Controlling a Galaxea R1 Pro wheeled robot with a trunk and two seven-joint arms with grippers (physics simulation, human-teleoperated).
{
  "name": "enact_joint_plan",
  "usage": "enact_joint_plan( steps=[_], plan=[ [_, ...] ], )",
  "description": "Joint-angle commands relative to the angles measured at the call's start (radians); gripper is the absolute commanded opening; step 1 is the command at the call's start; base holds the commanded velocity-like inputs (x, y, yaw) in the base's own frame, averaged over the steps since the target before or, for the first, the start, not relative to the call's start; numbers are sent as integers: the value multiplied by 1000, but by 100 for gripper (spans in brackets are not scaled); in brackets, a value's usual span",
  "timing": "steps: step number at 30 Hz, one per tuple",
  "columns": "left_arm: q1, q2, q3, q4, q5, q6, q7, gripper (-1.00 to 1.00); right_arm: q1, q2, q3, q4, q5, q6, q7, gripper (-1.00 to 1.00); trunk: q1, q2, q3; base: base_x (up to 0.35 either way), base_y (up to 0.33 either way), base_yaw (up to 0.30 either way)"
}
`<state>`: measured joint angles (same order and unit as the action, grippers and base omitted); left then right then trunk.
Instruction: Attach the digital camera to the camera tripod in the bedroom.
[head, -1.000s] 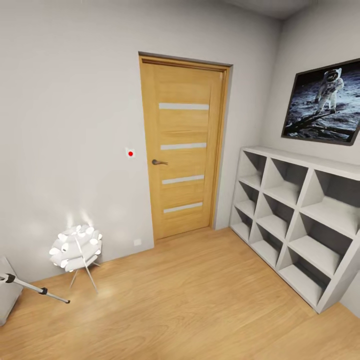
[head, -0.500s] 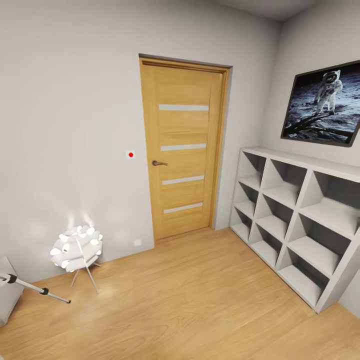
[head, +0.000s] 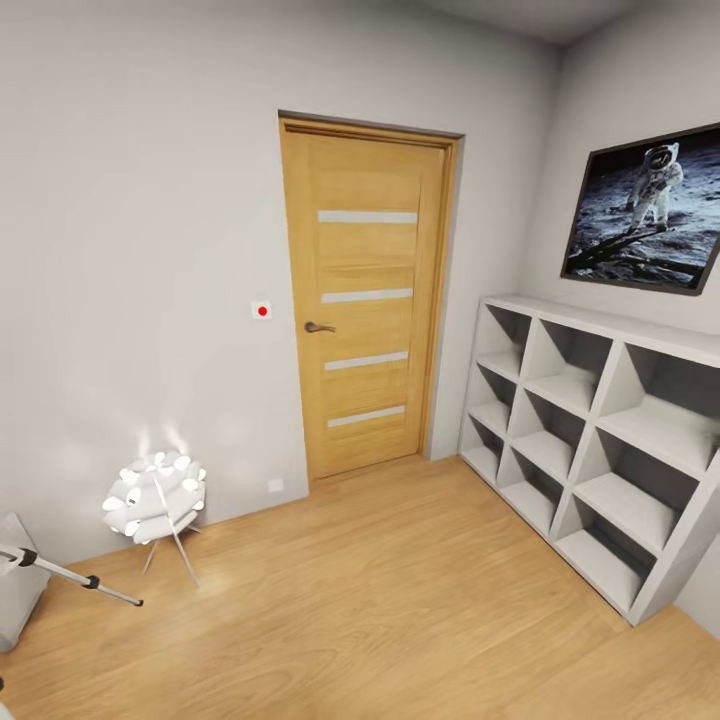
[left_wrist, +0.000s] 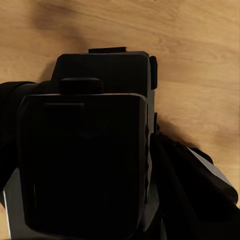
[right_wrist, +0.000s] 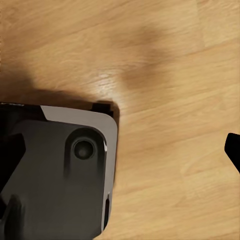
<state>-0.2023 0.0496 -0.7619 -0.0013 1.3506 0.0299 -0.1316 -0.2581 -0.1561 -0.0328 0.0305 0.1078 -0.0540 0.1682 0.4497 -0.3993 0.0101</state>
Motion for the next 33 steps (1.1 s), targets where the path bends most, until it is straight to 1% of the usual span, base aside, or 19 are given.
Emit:
enact_joint_plan(
  steps=[1,3,17,19,23,24,26,30,33],
  plan=[
    [0,0,-7,0,9,3,0,-100,-1,0,-4,3,10,-6,2,100,0,-1,0,0,0,0],
    [0,0,-5,0,10,2,17,-100,-1,-1,-4,3,10,-6,2,100,0,-1,0,0,0,0],
    [0,-2,-5,0,10,0,21,-100,-1,0,-3,3,12,-3,2,100,0,-1,0,0,0,0],
    [0,-2,-5,0,10,0,21,-100,-1,3,-3,3,9,2,0,100,0,-1,0,0,0,0],
    [0,-2,-5,0,10,-5,21,-100,-1,23,-4,3,9,9,-1,100,0,-1,0,0,0,18],
    [0,-2,-5,0,10,-24,21,-100,-1,29,-3,3,9,10,-2,100,0,-1,0,0,0,187],
    [0,-3,-5,0,10,-49,21,-100,-1,31,-3,3,10,10,-2,100,0,-1,0,0,0,233],
    [0,-4,-5,0,10,-72,21,-100,-1,33,-2,3,11,10,-1,100,0,-1,0,0,0,272],
    [0,-5,-5,-1,10,-75,21,-100,-1,33,-1,3,12,10,-1,100,0,-1,0,0,0,296]
  ],
)
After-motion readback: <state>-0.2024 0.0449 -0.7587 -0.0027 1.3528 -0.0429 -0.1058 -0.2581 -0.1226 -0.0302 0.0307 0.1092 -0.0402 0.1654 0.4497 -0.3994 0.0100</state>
